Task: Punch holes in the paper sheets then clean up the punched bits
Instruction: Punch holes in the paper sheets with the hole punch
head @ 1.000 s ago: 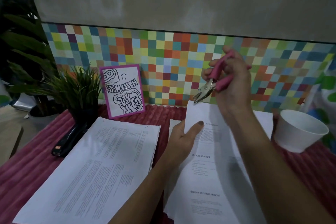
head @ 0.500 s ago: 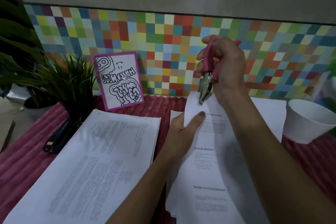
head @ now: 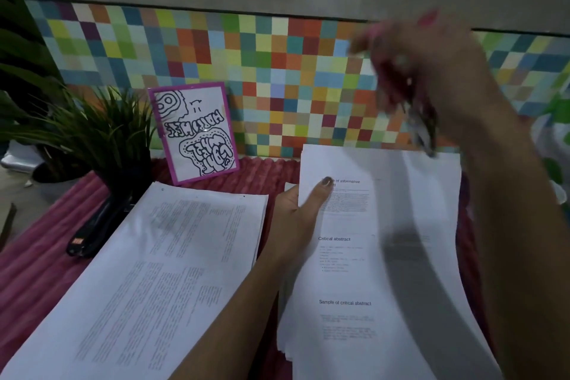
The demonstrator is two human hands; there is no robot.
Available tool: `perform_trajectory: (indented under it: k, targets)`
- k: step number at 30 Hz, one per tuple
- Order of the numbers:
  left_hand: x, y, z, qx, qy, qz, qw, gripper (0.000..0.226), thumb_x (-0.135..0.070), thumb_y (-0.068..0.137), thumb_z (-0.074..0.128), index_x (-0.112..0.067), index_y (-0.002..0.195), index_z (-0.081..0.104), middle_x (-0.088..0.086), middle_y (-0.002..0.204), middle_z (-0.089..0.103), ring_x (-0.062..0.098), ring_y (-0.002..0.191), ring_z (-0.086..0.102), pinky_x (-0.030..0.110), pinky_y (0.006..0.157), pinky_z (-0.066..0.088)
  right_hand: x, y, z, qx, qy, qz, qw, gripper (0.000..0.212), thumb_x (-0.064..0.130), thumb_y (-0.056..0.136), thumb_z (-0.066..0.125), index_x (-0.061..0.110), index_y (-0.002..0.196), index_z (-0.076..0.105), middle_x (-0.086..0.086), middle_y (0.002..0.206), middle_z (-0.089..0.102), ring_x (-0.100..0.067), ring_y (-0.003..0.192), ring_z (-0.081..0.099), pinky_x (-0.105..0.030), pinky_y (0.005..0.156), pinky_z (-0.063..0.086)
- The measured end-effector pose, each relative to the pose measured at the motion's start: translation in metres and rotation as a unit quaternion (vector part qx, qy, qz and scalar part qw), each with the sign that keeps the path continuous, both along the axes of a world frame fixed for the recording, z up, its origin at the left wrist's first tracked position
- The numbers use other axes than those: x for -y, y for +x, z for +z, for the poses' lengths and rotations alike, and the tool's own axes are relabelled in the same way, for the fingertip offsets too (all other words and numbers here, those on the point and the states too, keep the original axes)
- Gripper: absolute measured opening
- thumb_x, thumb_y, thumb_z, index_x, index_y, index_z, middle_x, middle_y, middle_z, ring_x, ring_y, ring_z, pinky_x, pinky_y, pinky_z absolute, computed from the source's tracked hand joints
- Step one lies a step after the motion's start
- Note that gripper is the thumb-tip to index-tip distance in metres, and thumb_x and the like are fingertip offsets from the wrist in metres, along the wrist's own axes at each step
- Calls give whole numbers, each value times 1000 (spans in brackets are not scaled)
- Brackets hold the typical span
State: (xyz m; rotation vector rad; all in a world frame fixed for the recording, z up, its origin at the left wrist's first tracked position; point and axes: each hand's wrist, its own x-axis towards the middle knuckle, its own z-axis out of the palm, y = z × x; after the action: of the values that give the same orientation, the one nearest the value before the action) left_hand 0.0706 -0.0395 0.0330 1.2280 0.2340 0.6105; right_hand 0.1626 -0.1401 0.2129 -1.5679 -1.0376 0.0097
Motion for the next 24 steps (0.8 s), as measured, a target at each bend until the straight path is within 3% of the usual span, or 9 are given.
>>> perform_trajectory:
  k: [2,5,9,13,17,19,21,24]
  targets:
    - [0,0,1,7,12,8,1000,17,-20,95,59,-13,100,73,3,100,76,17,94,73,24,77,57,10,-7,-18,37,-205,-33,977,28,26,88,65,1,99,69,-24,72,64,-21,47,56,-40,56,53]
    - [1,1,2,24,24,16,999,19,-18,95,59,-7,104,72,6,98,76,15,89,73,20,71,55,5,-21,-52,45,-330,-37,942,34,28,85,67,0,103,68,-25,82,69,-27,52,60,-42,54,57]
    - [0,1,1,37,35,23,998,17,-16,95,57,-8,101,70,-6,83,75,7,80,71,16,67,53,5,-25,-65,47,-319,-38,946,30,28,83,66,4,100,71,-22,88,70,-28,53,63,-47,53,56]
    - [-3,2,-4,35,37,50,997,20,-19,94,58,-8,106,70,-5,90,76,10,88,72,18,72,54,7,-27,-72,55,-323,-27,944,28,28,85,66,10,106,69,-15,96,66,-31,68,66,-46,57,58]
    - [-7,0,-7,23,74,83,994,23,-21,96,59,-6,109,70,3,100,76,17,94,72,28,78,58,17,-9,-79,-6,-274,-52,960,24,25,86,64,14,106,69,-18,90,69,-31,56,63,-52,60,57]
    - [-10,-1,-8,15,84,97,992,24,-23,95,59,-7,108,71,4,100,76,18,94,73,31,78,59,24,7,-82,-15,-263,-87,961,15,25,86,64,15,95,71,-8,73,68,-26,49,59,-49,54,56]
    - [-9,-2,-9,13,99,91,991,24,-23,96,58,-7,109,70,4,101,76,18,95,73,32,79,60,29,17,-87,-31,-266,-97,959,23,25,85,64,2,82,66,-9,56,57,-27,44,55,-43,51,52]
    - [-6,-2,-9,17,115,73,991,22,-20,97,56,-7,109,70,4,101,76,17,94,73,29,77,59,37,28,-93,-66,-267,-111,955,32,25,86,65,-7,89,61,-23,60,55,-30,45,56,-36,48,50]
